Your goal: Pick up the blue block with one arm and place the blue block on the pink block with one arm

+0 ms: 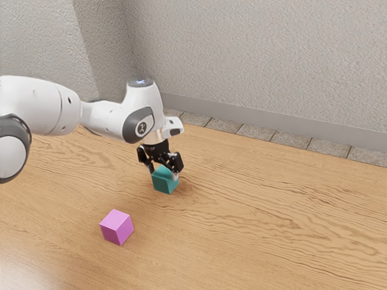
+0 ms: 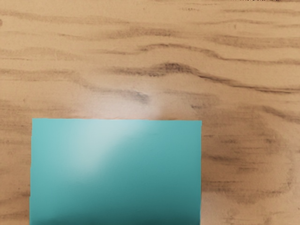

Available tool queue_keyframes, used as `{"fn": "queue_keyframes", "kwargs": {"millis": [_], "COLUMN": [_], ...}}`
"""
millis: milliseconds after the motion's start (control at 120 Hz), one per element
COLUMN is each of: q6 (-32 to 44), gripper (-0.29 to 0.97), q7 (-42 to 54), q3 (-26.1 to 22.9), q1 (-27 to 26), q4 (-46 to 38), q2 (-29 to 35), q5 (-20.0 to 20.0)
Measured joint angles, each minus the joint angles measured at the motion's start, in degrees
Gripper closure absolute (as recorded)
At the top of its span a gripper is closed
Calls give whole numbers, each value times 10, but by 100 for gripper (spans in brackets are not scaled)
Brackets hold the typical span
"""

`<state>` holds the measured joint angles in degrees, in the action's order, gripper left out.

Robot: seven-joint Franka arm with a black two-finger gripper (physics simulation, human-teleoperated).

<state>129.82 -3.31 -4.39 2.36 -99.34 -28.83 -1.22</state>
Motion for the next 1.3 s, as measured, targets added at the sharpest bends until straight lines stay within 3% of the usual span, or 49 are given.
{"fn": "queue_keyframes", "kwargs": {"millis": [425,667,975,1092,1300], "q6": [20,22,13,-13,22], "gripper": [1,21,32,32,32], "q7": [40,62,70,67,53], "q3": [1,1,6,11,22], "q1": [6,8,8,8,8], "q4": [9,12,29,16,-218], "q2": [-18,-28,-24,32,214], "q5": [-1,-1,-4,-5,-5]}}
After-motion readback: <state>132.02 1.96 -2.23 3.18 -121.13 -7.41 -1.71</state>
